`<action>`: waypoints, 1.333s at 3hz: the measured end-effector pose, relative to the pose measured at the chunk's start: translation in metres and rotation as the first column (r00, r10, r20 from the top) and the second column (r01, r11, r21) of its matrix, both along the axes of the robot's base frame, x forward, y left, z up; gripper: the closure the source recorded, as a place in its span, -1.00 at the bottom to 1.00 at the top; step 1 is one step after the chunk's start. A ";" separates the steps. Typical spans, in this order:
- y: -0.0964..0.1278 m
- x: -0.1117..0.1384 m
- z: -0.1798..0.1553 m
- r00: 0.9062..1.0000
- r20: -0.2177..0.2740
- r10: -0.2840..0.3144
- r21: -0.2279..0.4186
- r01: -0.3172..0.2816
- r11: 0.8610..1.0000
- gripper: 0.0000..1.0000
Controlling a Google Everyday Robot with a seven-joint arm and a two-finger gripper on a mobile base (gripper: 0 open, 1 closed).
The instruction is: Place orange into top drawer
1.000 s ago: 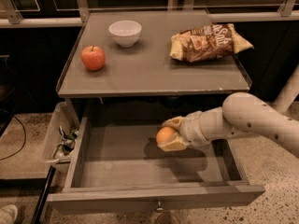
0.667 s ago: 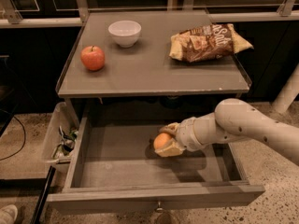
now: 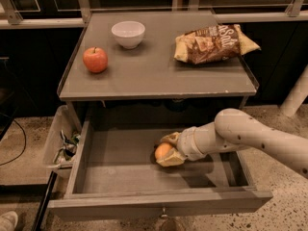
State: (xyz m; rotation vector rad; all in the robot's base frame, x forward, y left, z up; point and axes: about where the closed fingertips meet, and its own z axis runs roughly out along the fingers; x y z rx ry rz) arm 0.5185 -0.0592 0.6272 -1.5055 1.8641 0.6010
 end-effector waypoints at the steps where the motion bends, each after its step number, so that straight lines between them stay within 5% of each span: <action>1: 0.000 0.000 -0.001 1.000 0.000 0.001 0.001 -0.001 1.000 0.66; 4: 0.000 0.000 -0.001 1.000 0.000 0.001 0.001 -0.001 1.000 -0.74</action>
Offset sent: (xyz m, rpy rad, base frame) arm 0.0000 0.0003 -0.0006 0.0005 0.0004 0.0006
